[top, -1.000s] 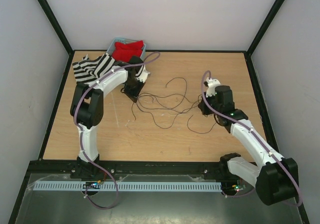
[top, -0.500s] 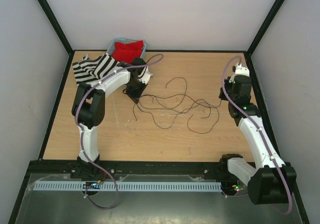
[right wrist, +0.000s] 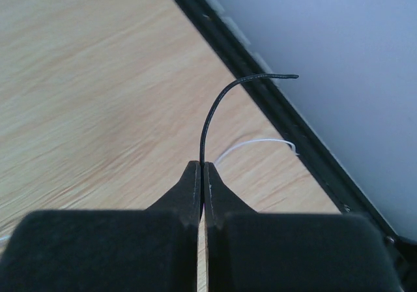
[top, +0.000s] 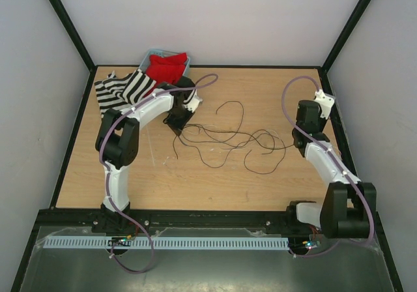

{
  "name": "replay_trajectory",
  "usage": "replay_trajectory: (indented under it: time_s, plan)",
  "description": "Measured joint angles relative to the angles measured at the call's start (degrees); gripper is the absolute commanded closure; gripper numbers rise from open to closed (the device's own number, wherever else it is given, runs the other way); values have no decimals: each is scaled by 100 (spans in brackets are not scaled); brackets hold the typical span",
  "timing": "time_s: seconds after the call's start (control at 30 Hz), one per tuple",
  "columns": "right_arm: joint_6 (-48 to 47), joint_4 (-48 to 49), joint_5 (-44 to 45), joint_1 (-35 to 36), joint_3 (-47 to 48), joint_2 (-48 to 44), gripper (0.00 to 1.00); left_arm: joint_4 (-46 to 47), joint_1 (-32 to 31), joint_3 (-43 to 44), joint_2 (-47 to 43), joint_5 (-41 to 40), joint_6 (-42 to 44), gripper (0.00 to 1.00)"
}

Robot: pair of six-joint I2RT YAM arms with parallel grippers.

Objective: Zip-tie the wires
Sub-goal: Straighten the cable at the center of the board.

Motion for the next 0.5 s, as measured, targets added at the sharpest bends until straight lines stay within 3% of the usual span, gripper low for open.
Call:
replay_trajectory:
  time_s: [0.23, 0.5]
  plan:
    - [-153, 442, 824, -413, -164, 710, 100, -83, -17, 2, 103, -529, 39, 100]
    - [-321, 780, 726, -1064, -164, 1445, 100, -140, -142, 68, 549, -802, 42, 100]
